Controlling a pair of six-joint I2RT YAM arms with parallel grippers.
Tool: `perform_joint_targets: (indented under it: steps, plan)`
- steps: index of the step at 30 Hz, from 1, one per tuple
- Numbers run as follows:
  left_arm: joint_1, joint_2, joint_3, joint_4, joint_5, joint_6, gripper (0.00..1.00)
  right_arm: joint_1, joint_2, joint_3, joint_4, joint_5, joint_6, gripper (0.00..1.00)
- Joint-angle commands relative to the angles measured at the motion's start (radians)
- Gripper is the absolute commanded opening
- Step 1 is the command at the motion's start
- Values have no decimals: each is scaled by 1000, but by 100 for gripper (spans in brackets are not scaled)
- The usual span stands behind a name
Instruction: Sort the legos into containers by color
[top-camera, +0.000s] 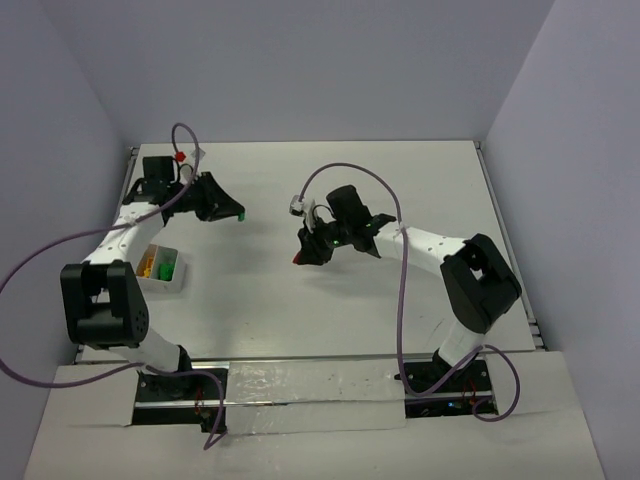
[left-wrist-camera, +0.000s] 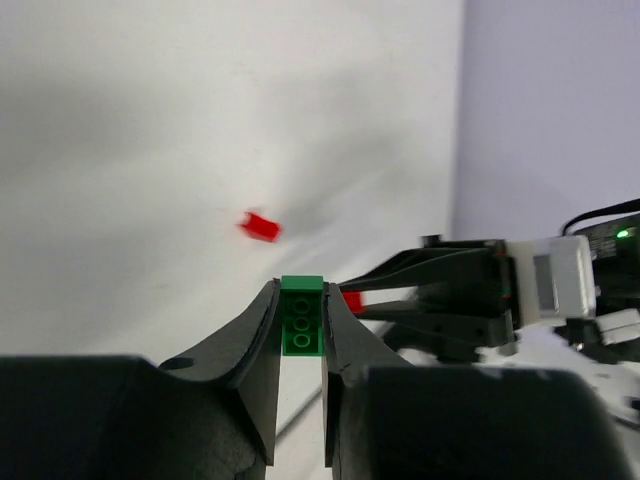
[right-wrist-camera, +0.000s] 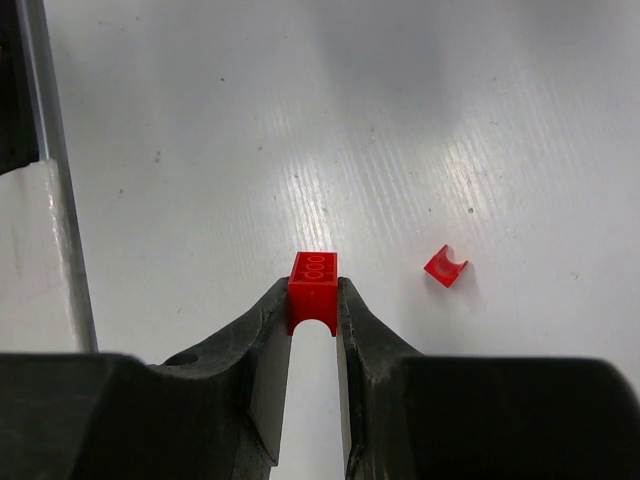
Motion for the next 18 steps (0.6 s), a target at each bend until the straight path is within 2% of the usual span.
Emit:
perform_joint_targets:
  steps: [1,3,4,5,8,14,18]
  plan:
    - [12,-97,140,-319,-222,392,0,8,-52,-14,17,41,-16,0]
    - [12,-143,144,-424,-351,499,0,8,-60,-12,12,62,-17,0]
    - [12,-183,128,-452,-491,565,0,8,-65,-14,10,73,-20,0]
    - [12,-213,112,-459,-508,618,0,8,-67,-15,9,79,-21,0]
    - [12,-312,45,-464,-755,732,0,5,-68,-7,-5,86,-26,0]
    - [12,-438,-70,-478,-907,834,0,2,-52,17,-20,86,-18,0]
    - [12,-461,-136,-466,-975,908,0,1,-43,32,-25,81,-10,0]
